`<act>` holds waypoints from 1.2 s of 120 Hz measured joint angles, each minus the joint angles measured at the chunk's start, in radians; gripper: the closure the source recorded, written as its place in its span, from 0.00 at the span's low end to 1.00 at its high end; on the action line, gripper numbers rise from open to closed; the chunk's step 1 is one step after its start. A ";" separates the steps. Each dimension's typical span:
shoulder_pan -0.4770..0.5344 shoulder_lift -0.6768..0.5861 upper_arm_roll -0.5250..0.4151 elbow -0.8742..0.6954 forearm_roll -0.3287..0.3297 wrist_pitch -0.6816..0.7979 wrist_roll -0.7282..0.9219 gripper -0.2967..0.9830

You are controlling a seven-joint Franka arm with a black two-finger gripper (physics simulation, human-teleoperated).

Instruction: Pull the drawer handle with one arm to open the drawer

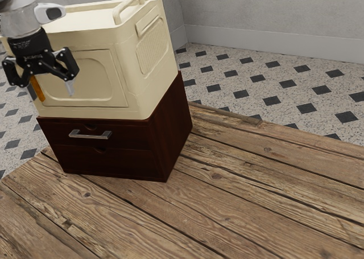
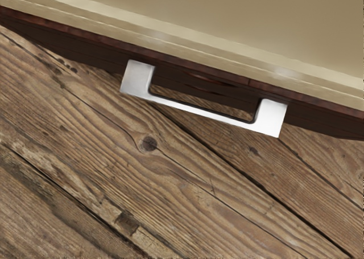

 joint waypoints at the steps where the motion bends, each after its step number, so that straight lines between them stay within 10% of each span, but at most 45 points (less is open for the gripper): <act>1: -0.002 0.000 0.000 0.000 0.000 -0.001 -0.002 0.23; 112: -0.235 -0.017 -0.114 0.214 -0.025 -0.031 -0.225 0.23; 126: -0.219 -0.051 -0.113 0.143 -0.009 -0.033 -0.238 0.23; 144: -0.117 -0.405 -0.151 -0.315 0.014 0.059 -0.253 0.23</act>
